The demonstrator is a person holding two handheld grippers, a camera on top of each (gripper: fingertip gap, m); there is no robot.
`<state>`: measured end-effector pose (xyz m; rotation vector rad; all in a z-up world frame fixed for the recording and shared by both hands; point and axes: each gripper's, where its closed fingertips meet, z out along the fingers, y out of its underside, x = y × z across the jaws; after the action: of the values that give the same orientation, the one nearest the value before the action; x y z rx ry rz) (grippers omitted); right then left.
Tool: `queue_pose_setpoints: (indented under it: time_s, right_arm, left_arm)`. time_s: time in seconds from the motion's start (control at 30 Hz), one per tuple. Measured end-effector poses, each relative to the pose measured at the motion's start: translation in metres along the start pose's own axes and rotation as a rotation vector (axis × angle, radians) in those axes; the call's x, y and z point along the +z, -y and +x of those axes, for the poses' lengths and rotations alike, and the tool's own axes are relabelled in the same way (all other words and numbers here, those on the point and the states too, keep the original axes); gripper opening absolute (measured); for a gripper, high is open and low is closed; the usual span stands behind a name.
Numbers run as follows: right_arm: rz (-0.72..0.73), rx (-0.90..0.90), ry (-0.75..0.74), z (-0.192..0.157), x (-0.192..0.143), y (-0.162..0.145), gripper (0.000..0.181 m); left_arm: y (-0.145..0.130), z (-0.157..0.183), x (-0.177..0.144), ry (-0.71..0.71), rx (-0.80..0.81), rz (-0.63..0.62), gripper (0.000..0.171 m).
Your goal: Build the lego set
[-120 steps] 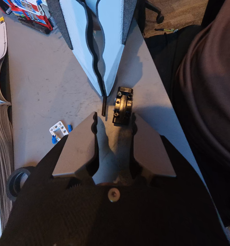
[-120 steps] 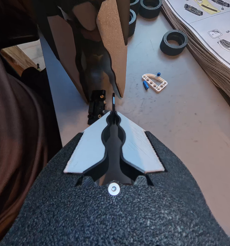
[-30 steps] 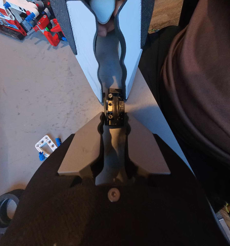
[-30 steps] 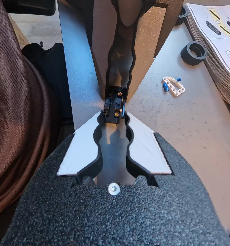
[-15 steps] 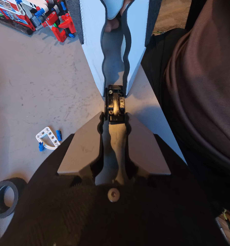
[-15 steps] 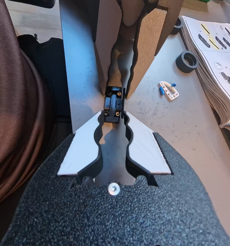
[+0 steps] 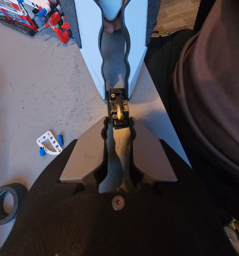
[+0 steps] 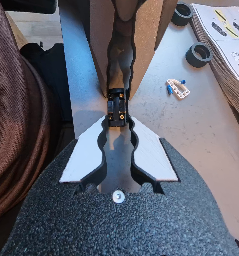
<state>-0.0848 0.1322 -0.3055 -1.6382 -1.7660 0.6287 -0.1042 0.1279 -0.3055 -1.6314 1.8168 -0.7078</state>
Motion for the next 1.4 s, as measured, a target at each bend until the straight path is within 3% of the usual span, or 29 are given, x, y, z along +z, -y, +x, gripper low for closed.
queue_pose_setpoints:
  time_s: [0.37,1.0,1.4]
  right_arm:
    - [-0.002,0.010,0.010,-0.0003,0.0003,-0.0003,0.029]
    - [-0.021,-0.135,-0.048,-0.0039,0.0006,0.0027,0.026]
    - [0.000,-0.060,0.016,-0.0033,0.0014,0.0016,0.027]
  left_arm:
    - [-0.0001,0.0007,0.0004,-0.021,-0.005,-0.002,0.029]
    - [0.0007,0.0040,-0.0015,0.076,0.190,0.010,0.025]
    - [0.0038,0.0033,-0.0022,0.172,0.261,0.025,0.026]
